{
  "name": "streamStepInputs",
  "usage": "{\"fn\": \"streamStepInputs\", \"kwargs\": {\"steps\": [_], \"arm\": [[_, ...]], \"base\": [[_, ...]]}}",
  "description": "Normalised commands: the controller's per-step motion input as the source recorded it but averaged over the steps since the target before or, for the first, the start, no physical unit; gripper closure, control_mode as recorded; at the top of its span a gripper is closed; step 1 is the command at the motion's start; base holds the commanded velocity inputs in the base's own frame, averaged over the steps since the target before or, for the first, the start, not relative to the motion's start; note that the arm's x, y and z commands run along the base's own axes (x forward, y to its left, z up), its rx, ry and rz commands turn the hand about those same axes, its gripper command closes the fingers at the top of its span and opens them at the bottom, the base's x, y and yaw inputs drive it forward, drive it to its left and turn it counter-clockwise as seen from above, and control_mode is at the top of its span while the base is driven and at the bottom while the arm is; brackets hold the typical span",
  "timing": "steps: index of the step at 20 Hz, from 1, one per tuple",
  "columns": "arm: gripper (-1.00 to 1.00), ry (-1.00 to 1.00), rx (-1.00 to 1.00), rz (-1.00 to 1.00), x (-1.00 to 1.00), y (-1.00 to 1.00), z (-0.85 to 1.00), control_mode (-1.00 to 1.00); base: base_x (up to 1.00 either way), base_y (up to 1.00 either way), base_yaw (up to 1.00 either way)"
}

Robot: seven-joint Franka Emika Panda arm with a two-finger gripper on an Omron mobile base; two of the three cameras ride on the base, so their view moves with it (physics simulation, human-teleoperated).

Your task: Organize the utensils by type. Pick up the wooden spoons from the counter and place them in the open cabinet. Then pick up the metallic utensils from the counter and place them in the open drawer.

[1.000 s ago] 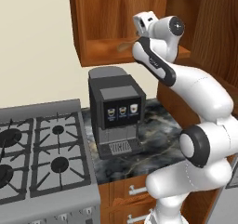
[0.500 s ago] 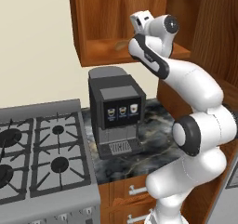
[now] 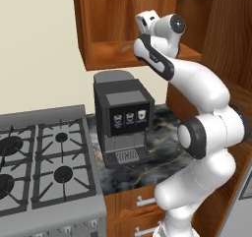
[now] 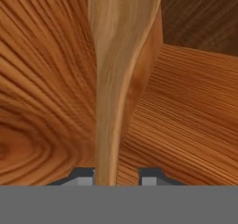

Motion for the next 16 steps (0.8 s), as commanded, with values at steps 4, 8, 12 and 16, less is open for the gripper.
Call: {"fn": "streamStepInputs", "kwargs": {"steps": [4,8,12,16], "arm": [[-1.0,0.01,0.0,0.0,0.2,0.03,-0.18,-1.0],[-1.0,0.03,0.01,0.0,0.13,0.0,-0.21,-1.0],[-1.0,0.09,0.04,0.02,0.07,-0.01,-0.16,-1.0],[-1.0,0.09,0.06,0.05,-0.01,-0.04,-0.18,-1.0]], "base": [[0.0,0.0,0.0],[0.0,0.0,0.0],[0.0,0.0,0.0],[0.0,0.0,0.0]]}}
